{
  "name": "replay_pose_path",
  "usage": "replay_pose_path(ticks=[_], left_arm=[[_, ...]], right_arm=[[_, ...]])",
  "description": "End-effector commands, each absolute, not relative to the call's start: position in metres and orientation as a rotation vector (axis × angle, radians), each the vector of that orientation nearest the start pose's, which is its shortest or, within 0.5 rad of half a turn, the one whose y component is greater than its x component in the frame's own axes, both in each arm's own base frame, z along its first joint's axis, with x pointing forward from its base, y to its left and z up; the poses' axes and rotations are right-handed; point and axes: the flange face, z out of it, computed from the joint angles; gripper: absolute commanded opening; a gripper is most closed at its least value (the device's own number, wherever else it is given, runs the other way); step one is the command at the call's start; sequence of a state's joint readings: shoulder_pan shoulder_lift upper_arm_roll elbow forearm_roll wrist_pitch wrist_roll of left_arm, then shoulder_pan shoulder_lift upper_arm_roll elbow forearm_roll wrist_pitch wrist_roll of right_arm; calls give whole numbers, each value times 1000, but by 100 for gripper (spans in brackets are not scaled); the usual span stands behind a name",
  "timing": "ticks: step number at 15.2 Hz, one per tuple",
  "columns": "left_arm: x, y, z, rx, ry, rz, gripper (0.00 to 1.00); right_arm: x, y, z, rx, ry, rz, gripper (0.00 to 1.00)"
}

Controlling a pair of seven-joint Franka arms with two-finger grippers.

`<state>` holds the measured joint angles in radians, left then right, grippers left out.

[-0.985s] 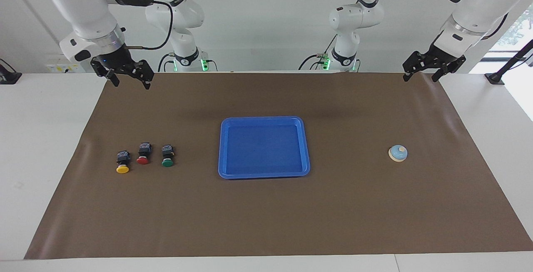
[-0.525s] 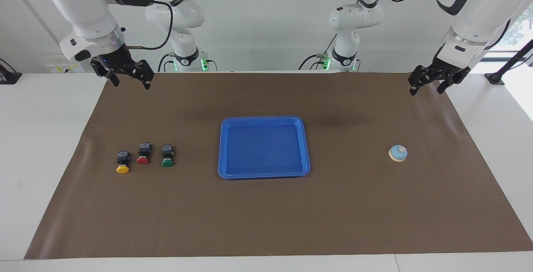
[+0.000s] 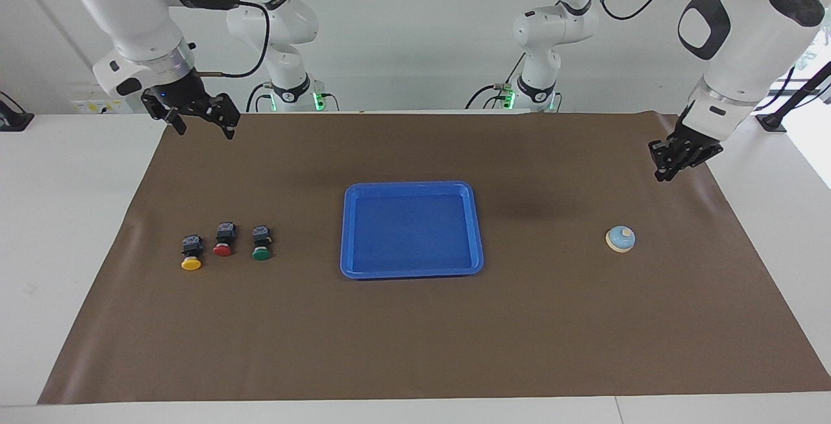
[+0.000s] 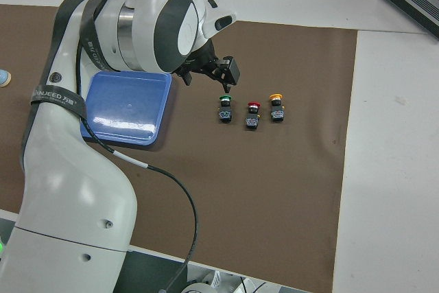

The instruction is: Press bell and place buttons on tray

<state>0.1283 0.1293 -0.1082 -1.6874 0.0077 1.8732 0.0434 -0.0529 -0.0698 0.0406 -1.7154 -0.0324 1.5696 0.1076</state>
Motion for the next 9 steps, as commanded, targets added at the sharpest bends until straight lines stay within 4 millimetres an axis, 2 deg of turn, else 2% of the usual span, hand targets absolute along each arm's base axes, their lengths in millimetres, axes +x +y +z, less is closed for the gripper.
replay_pose_path(ticks=[1,5,9], left_arm=[[624,35,484,-3152,63,-42,0],[620,40,444,-3159,89,56,0],[616,39,424,-3162,91,73,0]], right_arm=[[525,-9,598,-3155,216,125,100],[525,-9,598,-3155,216,125,100],[525,-9,598,-3155,216,125,100]])
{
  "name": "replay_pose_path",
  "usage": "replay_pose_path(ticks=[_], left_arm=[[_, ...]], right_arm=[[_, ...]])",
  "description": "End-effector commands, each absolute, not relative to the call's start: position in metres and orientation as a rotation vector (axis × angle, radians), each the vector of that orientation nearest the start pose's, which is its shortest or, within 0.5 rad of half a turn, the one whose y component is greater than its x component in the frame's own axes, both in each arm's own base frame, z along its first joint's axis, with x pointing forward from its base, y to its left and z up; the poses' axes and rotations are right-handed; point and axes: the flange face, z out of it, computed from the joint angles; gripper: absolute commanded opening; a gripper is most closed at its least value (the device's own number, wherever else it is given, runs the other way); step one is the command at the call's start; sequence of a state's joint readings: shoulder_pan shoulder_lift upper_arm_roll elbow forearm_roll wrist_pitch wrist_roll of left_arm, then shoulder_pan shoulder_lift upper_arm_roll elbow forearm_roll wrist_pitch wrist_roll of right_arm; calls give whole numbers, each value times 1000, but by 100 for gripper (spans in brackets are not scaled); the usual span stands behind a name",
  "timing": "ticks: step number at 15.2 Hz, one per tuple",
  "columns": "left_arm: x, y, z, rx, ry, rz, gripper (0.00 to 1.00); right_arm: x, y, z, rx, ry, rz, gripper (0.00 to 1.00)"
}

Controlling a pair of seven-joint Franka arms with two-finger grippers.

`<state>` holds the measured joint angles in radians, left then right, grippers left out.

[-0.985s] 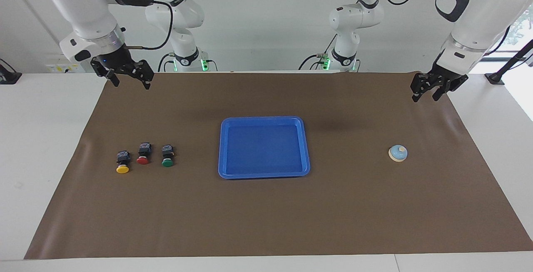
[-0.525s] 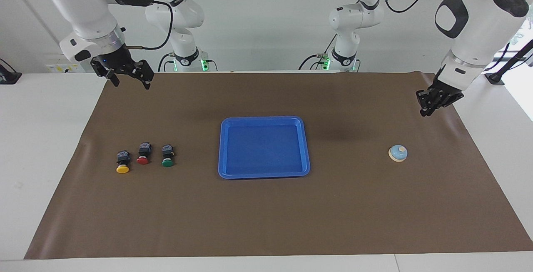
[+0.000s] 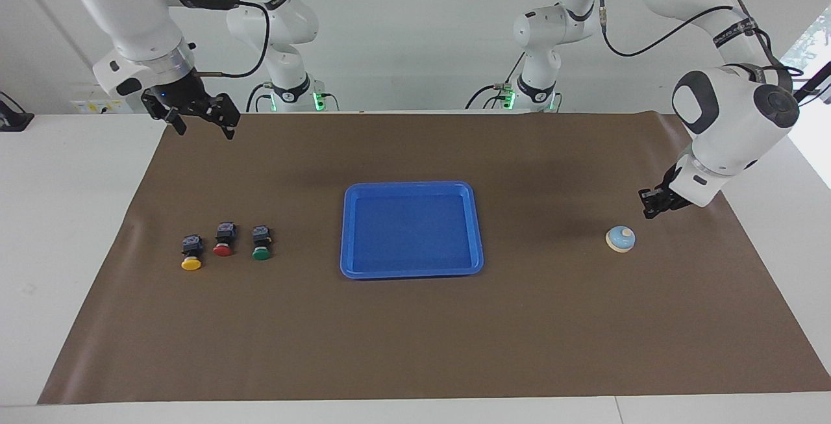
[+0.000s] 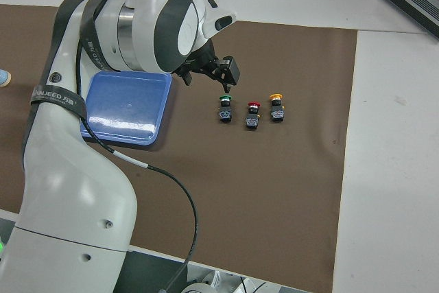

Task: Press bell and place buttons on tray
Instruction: 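Move the left gripper over the bell and press down on it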

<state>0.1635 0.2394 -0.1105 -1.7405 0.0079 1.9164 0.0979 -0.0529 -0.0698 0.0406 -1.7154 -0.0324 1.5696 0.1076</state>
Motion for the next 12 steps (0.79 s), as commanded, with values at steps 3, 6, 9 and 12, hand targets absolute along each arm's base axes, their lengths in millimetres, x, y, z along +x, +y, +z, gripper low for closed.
replay_pose_path(ticks=[3,6,9,12], left_arm=[[614,42,408,-3161,84,46,0],[617,51,397,-3164,64,33,0],[621,52,386,-3166,61,23,0],[625,52,374,-3167,60,5,0]], right_arm=[[525,-9,598,-3155,216,125,100],[525,-9,598,-3155,216,125,100],[525,-9,598,-3155,216,125,100],[525,-9,598,-3155,216,125,100]])
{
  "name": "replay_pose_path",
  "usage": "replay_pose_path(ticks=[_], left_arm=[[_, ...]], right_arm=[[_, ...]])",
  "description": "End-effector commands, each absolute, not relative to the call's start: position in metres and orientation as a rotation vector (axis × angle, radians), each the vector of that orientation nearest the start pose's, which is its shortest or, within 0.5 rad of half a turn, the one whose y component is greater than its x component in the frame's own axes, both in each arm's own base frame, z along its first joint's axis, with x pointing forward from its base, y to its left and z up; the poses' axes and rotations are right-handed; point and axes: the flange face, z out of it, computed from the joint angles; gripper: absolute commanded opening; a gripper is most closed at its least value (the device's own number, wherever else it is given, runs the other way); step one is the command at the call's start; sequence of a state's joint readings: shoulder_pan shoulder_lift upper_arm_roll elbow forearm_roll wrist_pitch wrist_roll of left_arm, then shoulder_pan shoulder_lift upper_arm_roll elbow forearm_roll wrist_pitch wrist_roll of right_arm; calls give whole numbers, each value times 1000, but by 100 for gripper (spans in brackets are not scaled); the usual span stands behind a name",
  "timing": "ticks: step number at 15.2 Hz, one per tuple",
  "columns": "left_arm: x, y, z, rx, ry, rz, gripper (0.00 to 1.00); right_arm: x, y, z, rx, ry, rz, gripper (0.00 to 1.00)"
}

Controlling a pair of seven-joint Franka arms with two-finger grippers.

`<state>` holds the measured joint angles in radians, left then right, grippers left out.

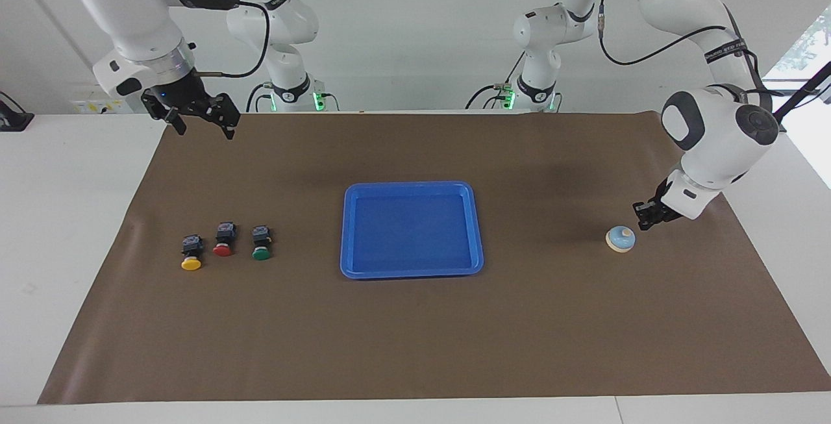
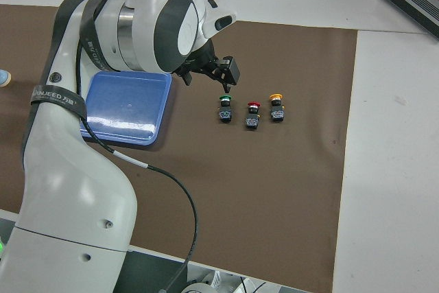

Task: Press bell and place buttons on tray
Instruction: 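Move the left gripper over the bell and press down on it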

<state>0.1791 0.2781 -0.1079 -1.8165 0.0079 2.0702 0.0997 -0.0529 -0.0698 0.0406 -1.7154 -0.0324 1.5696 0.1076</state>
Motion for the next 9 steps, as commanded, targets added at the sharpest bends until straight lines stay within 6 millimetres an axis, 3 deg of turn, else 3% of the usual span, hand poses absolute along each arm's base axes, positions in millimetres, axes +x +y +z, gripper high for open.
replay_pose_path(ticks=[1,9], left_arm=[[626,52,372,-3168,60,3,0],[620,51,335,-3167,63,-27,0]], right_arm=[[525,-9,598,-3155,216,125,100],[525,-9,598,-3155,216,125,100]])
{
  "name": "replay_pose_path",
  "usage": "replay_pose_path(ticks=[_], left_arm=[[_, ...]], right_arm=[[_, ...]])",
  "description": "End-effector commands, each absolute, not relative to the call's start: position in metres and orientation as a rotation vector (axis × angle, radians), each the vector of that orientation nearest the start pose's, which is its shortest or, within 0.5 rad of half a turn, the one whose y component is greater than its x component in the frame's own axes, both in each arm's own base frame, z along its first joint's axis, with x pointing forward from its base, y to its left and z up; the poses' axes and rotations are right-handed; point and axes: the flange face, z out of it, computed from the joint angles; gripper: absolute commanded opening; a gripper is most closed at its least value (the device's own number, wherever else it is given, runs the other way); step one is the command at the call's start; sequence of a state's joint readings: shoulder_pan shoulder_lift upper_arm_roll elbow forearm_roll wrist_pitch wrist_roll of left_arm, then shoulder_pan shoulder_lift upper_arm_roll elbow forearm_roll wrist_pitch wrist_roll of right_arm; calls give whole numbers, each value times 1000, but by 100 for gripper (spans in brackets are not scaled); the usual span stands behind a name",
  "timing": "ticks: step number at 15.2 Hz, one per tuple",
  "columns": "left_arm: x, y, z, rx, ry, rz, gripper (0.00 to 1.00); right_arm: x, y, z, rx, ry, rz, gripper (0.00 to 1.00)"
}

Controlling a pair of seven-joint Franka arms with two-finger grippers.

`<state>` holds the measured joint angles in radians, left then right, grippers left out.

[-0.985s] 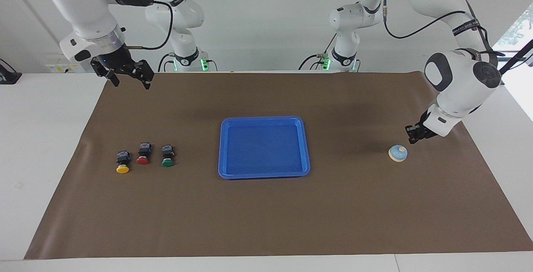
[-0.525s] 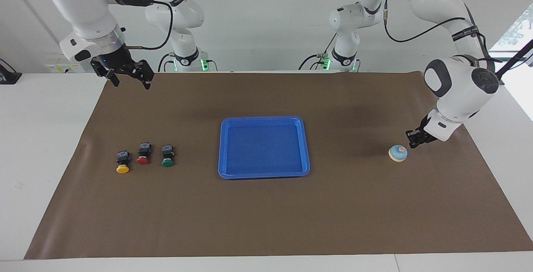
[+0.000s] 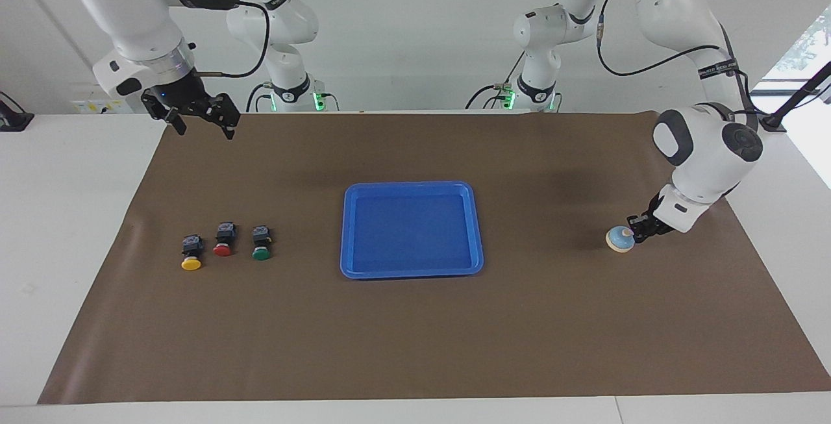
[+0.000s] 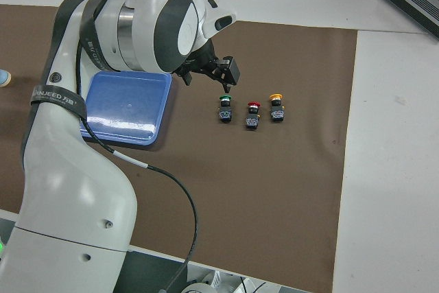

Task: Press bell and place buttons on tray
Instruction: 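Move the left gripper over the bell and press down on it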

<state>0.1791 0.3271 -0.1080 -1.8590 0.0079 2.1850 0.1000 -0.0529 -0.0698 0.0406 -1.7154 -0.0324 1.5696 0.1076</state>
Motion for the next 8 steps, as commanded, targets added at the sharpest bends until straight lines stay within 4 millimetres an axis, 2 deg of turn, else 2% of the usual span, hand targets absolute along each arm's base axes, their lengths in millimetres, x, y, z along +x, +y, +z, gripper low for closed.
replay_pose_path(ticks=[1,2,4,8], left_arm=[[615,51,329,-3167,61,-24,0],[609,50,322,-3166,61,-24,0],[608,48,320,-3166,62,-29,0],[616,44,335,-3167,72,-29,0]], right_arm=[[525,-9,598,-3155,216,125,100],[525,-9,598,-3155,216,125,100],[525,-9,598,-3155,216,125,100],[525,-9,598,-3155,216,125,100]])
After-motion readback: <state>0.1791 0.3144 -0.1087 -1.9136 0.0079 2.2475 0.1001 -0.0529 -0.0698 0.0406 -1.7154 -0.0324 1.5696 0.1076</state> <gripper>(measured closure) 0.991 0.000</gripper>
